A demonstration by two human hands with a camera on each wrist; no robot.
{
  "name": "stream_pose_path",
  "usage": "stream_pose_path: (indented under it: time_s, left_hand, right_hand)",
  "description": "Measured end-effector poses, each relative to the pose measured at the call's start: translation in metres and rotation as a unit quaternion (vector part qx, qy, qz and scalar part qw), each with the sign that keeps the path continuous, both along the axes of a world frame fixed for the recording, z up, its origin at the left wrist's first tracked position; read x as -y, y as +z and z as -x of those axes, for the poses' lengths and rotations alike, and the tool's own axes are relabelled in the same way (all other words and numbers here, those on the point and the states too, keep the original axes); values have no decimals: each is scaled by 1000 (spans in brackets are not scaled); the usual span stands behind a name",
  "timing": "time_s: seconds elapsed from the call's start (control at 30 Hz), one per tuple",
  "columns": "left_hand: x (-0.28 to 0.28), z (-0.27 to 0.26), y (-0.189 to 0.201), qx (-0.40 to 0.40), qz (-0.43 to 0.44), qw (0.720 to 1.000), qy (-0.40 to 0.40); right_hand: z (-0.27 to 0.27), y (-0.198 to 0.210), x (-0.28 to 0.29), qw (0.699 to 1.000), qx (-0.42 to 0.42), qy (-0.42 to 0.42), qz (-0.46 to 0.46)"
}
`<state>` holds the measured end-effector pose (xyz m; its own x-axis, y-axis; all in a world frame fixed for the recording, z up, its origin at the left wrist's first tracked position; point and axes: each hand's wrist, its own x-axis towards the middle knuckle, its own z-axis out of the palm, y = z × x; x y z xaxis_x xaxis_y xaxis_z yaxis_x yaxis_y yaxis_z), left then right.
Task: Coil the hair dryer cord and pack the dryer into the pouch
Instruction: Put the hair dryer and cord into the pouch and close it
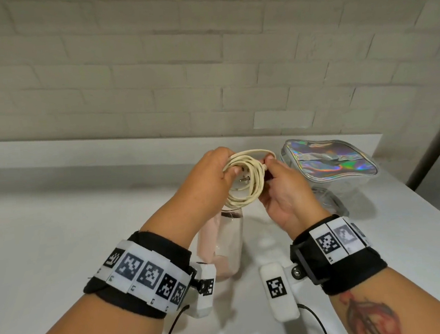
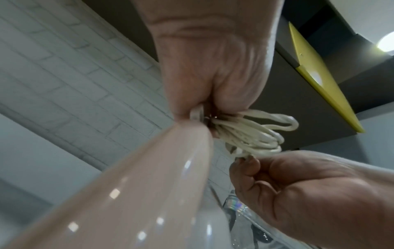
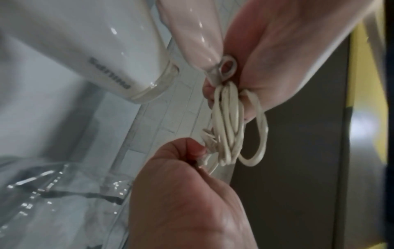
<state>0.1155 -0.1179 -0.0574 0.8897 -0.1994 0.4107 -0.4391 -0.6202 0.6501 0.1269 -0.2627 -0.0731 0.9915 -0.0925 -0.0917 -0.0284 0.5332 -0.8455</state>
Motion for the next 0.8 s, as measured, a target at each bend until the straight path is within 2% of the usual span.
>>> stream_pose_path:
  time_s: [0.1,0.2,0.43,0.57,0.67,0.8]
  left_hand:
    - [-3,-1,-1,-54,67,996,-25]
    - [-1,2,-1,-80,144,985,-44]
    - [1,1,-3,-117,251,958,-81]
    - [7,1,-6,-100,283,951,-67]
    - [7,0,-9,-85,301,948,-56]
    - [8,-3,-10,-88,353,928,-78]
  right_hand:
    - [-1,-3,6,997,-35,65,-1]
    - [1,-6,6,993,-34,111,-2]
    - [6,-12,7,982,-10,159,-105]
    - [5,-16,1,971,30,171,-164]
    - [8,-15,3,968,60,194,-150]
    - [6,-14,1,973,67,184,-120]
